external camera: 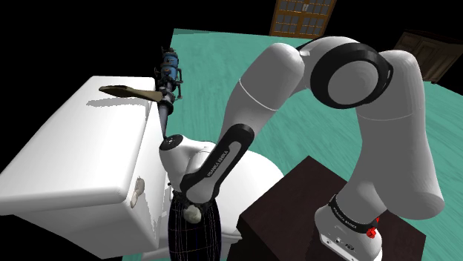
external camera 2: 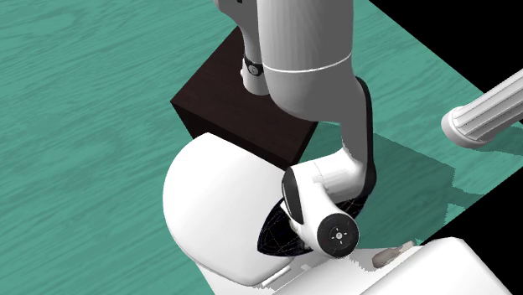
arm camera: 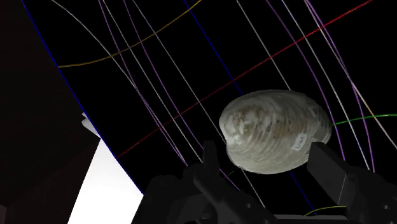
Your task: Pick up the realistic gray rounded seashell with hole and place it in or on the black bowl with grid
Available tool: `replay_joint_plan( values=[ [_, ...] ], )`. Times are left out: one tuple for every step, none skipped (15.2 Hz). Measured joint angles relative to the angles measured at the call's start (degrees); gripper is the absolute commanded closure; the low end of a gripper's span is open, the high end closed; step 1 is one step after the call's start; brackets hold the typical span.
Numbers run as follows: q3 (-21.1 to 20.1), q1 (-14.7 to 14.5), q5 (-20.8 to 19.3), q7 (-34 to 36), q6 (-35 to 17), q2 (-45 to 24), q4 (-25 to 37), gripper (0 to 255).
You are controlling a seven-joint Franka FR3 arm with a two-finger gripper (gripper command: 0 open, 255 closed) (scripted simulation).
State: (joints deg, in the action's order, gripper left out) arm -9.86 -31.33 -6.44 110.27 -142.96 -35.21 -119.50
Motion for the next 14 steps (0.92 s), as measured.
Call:
replay_joint_plan(
  values=[
    [-0.12, -0.08, 0.05, 0.03, 0.16, 0.03, 0.06, 255],
    [-0.23, -0.16, 0.08, 0.05, 0.47, 0.17, 0.06, 255],
    [-0.22, -0.11, 0.09, 0.00, 0.67, 0.26, 0.11, 255],
    [-0.19, -0.08, 0.09, -0.03, 0.85, 0.27, 0.15, 255],
    [-0.17, -0.05, 0.08, -0.06, 0.95, 0.23, 0.23, 255],
    [-0.11, -0.05, 0.06, -0.04, 0.88, 0.04, 0.24, 255],
    [-0.12, -0.02, 0.06, -0.07, 0.90, 0.18, 0.40, 255],
    [-0.11, 0.00, 0.05, -0.14, 0.96, 0.06, 0.51, 255],
    [-0.12, -0.02, 0.06, -0.08, 0.92, 0.18, 0.34, 255],
    [-0.16, 0.01, 0.11, -0.03, 0.97, 0.53, 0.07, 255],
    [-0.21, 0.13, 0.20, -0.07, 1.12, 1.11, -0.29, 255],
    [-0.29, 0.20, 0.31, -0.12, 1.60, 1.51, -0.41, 255],
    [-0.40, 0.26, 0.44, -0.16, 2.03, 2.04, -0.71, 255],
    [-0.51, 0.40, 0.57, -0.28, 2.50, 2.63, -0.95, 255]
  ],
)
